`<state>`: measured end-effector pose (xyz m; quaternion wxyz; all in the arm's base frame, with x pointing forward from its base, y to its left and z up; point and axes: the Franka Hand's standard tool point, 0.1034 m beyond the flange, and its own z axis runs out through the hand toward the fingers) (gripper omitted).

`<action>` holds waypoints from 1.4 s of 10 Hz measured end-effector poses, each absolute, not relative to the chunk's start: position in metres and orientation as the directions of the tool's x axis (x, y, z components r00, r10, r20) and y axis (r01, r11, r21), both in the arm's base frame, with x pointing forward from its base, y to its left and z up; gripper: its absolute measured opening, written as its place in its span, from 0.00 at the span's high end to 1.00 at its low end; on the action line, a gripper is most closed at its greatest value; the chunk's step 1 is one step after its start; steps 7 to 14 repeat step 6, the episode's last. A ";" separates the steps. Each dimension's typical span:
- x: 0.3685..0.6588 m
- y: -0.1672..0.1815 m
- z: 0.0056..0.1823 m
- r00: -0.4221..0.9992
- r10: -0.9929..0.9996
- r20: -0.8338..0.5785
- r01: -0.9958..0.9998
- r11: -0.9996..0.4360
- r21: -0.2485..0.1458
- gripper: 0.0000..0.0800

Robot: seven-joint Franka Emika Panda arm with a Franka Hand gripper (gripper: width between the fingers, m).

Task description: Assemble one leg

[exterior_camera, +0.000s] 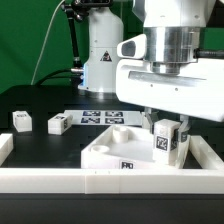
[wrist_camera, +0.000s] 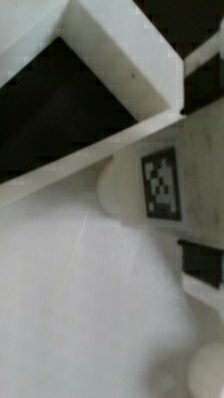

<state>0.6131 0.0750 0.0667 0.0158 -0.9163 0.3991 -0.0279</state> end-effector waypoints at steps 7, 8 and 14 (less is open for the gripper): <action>0.613 0.075 0.066 0.680 -0.732 0.038 -0.730 -0.681 -0.051 0.19; 0.613 0.075 0.066 0.680 -0.732 0.038 -0.730 -0.681 -0.051 0.19; 0.613 0.075 0.066 0.680 -0.732 0.038 -0.730 -0.681 -0.051 0.19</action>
Offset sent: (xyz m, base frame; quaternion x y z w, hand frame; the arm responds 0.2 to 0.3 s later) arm 0.0000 0.0000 0.0000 0.0000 0.0000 0.0000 1.0000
